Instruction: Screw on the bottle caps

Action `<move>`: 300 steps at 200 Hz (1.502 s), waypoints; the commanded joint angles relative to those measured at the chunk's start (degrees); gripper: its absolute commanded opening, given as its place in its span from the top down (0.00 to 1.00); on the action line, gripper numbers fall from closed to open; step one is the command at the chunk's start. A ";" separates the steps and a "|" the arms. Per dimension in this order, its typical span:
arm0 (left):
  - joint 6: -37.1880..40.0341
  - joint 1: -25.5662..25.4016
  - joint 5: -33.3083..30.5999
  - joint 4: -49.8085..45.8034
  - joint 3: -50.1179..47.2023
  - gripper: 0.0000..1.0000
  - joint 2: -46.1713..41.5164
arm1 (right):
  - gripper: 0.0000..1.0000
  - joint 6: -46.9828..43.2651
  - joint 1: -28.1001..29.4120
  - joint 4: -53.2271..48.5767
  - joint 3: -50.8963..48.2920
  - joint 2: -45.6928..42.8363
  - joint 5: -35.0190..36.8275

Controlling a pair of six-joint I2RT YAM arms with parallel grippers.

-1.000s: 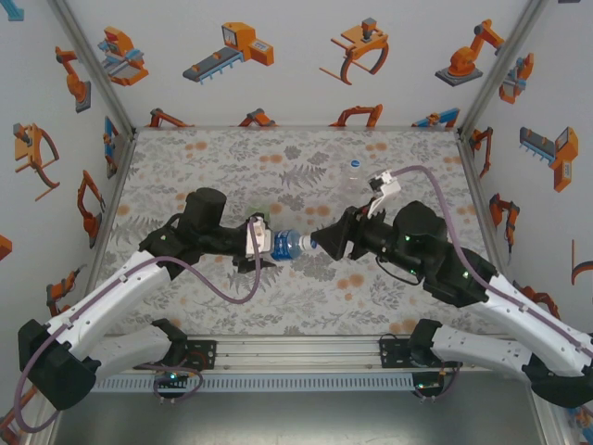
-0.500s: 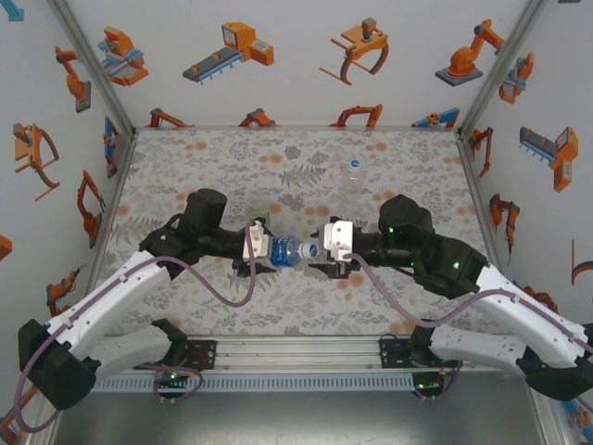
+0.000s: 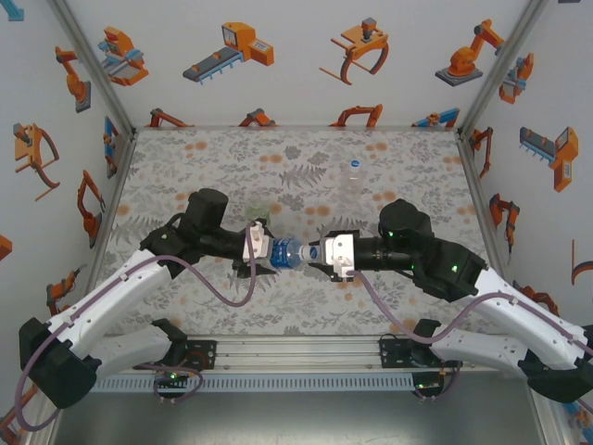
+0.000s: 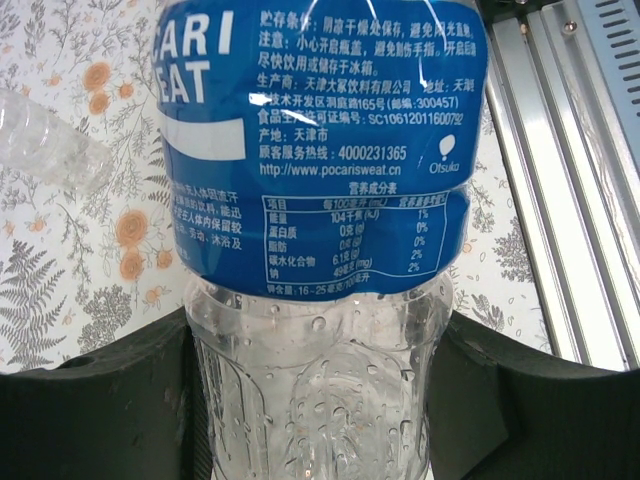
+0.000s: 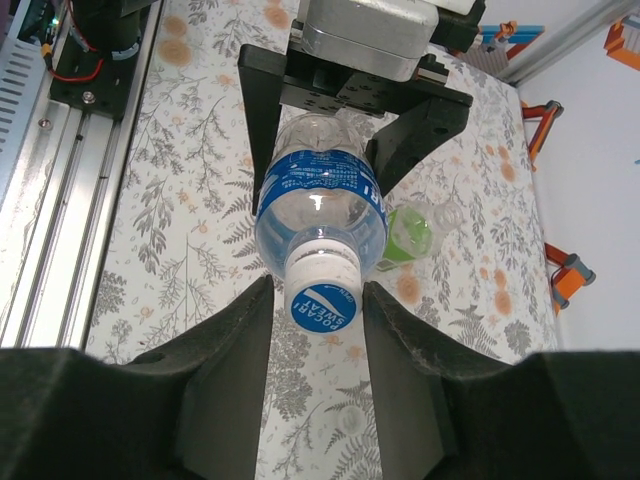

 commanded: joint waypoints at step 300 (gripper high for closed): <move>-2.30 0.34 -1.37 2.70 1.57 1.00 -0.94 | 1.00 111.40 -0.17 6.13 -8.33 1.50 31.01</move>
